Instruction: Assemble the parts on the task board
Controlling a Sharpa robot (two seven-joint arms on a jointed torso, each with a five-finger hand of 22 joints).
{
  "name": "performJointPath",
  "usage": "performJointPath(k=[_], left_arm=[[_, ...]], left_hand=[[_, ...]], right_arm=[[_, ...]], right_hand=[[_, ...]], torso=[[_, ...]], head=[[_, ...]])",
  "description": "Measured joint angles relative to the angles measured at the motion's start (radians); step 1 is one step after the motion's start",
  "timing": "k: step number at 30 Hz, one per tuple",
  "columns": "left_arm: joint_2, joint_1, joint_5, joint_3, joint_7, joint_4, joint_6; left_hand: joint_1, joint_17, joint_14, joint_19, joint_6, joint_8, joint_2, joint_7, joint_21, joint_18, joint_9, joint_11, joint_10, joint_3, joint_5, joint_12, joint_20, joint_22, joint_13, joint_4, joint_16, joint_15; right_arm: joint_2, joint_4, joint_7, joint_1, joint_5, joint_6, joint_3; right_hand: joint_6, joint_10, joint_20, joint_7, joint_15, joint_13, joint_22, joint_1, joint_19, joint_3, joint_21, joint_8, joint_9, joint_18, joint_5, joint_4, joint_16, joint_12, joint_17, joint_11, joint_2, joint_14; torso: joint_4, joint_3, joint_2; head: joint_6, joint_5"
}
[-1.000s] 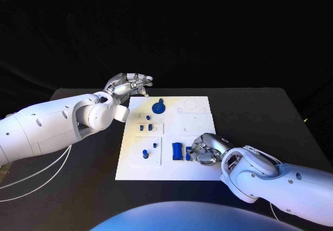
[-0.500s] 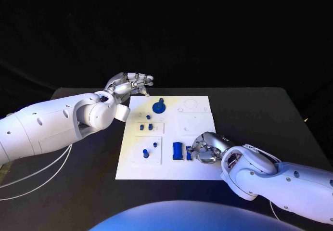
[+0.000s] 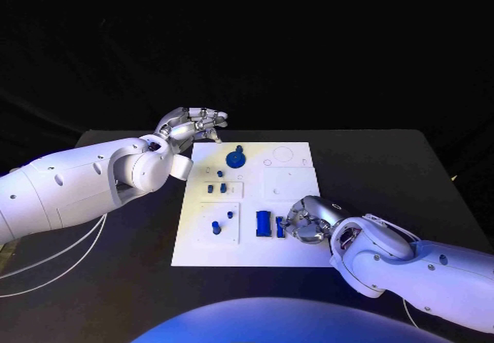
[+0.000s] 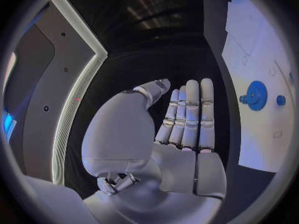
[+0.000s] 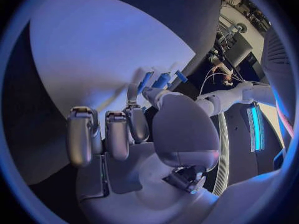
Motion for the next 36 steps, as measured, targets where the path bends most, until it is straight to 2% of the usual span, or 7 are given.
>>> performJointPath(k=[11,18,24,28,29,33,36], left_arm=[[0.000,0.000,0.000,0.000,0.000,-0.001,0.000],[0.003,-0.001,-0.001,0.000,0.000,-0.004,0.000],[0.001,-0.013,-0.001,0.000,0.000,-0.007,-0.001],[0.003,-0.027,0.001,0.000,0.003,-0.014,-0.001],[0.005,-0.030,0.001,0.000,0.004,-0.018,-0.001],[0.016,-0.045,0.009,0.000,0.010,-0.039,-0.001],[0.025,-0.052,0.018,0.000,0.017,-0.055,0.000]], left_hand=[[0.000,0.000,0.000,0.000,0.000,0.000,0.000,0.000,0.000,0.000,0.000,0.000,0.000,0.000,0.000,0.000,0.000,0.000,0.001,0.000,0.000,0.000],[0.000,0.000,0.000,0.000,0.000,0.000,0.000,0.000,0.000,0.000,0.000,0.000,0.000,0.000,0.000,0.000,0.000,0.000,0.001,0.000,0.000,0.000],[0.000,-0.001,0.000,0.004,-0.004,0.005,0.000,-0.004,0.000,0.000,0.002,0.000,-0.007,0.000,0.000,0.000,0.004,0.000,0.001,0.000,0.005,0.000],[0.000,-0.001,0.000,0.004,-0.004,0.005,0.000,-0.004,0.000,0.000,0.002,0.000,-0.007,0.000,0.000,0.001,0.004,0.000,0.001,0.000,0.005,0.000],[0.000,-0.001,0.000,0.004,-0.004,0.005,0.000,-0.004,0.000,0.000,0.001,0.000,-0.007,0.000,0.000,0.004,0.004,0.000,0.001,0.000,0.005,0.000],[0.000,-0.002,-0.003,0.004,-0.004,0.005,0.000,-0.004,-0.002,0.000,0.001,0.000,-0.007,0.000,0.000,0.005,0.004,-0.001,0.001,0.000,0.005,0.003],[-0.004,-0.010,-0.026,0.001,-0.006,0.005,0.004,-0.002,-0.017,0.000,0.003,0.002,-0.014,0.002,0.000,0.005,0.007,-0.007,0.000,0.009,-0.006,0.004]], right_arm=[[-0.007,0.007,0.005,0.000,-0.005,0.000,0.000],[-0.031,0.013,0.032,0.001,0.001,-0.022,0.000],[-0.055,-0.034,0.195,0.041,0.181,-0.063,0.004],[-0.066,-0.080,0.351,0.069,0.388,-0.077,0.004],[-0.066,-0.094,0.388,0.076,0.437,-0.078,0.004],[-0.057,-0.177,0.530,0.104,0.625,-0.078,0.004],[-0.041,-0.244,0.606,0.117,0.726,-0.075,0.005]], right_hand=[[0.000,0.000,-0.004,0.000,0.000,0.000,0.000,-0.007,-0.004,-0.029,-0.006,-0.004,0.000,0.000,-0.092,-0.022,0.000,0.000,0.000,0.000,-0.052,0.000],[-0.002,-0.004,-0.004,0.002,0.000,0.000,0.000,-0.009,-0.004,-0.049,-0.023,-0.013,-0.001,0.000,-0.093,-0.009,0.000,-0.016,0.001,0.004,-0.054,0.000],[-0.106,-0.057,0.021,0.059,0.032,0.000,0.000,0.041,-0.010,-0.054,-0.136,-0.109,-0.040,0.000,-0.034,-0.028,-0.029,-0.079,0.001,0.051,-0.025,-0.002],[-0.117,-0.104,0.033,0.070,0.037,-0.029,0.000,0.058,-0.041,-0.068,-0.219,-0.136,-0.051,0.016,0.015,-0.045,-0.059,-0.138,0.000,0.059,-0.023,-0.004],[-0.117,-0.118,0.035,0.070,0.042,-0.042,0.000,0.062,-0.053,-0.070,-0.247,-0.142,-0.053,0.016,0.016,-0.050,-0.070,-0.156,-0.015,0.062,-0.019,-0.002],[-0.126,-0.278,0.044,0.079,0.052,-0.241,0.000,0.079,-0.168,-0.076,-0.534,-0.163,-0.053,0.076,0.016,-0.070,-0.246,-0.411,-0.257,0.069,-0.002,-0.042],[-0.139,-0.376,0.052,0.084,0.060,-0.392,-0.090,0.089,-0.300,-0.071,-0.876,-0.177,-0.050,0.127,0.009,-0.081,-0.498,-0.589,-0.538,0.080,0.008,-0.143]], torso=[[0.0003,-0.0002,-0.001],[-0.0001,0.0004,-0.003],[-0.0061,0.0018,-0.013],[-0.0106,0.0021,-0.024],[-0.0116,0.0018,-0.027],[-0.0142,-0.0016,-0.042],[-0.0160,-0.0049,-0.051]], head=[[0.001,-0.002],[0.008,0.000],[0.026,0.005],[0.038,0.006],[0.042,0.006],[0.060,0.004],[0.074,0.003]])
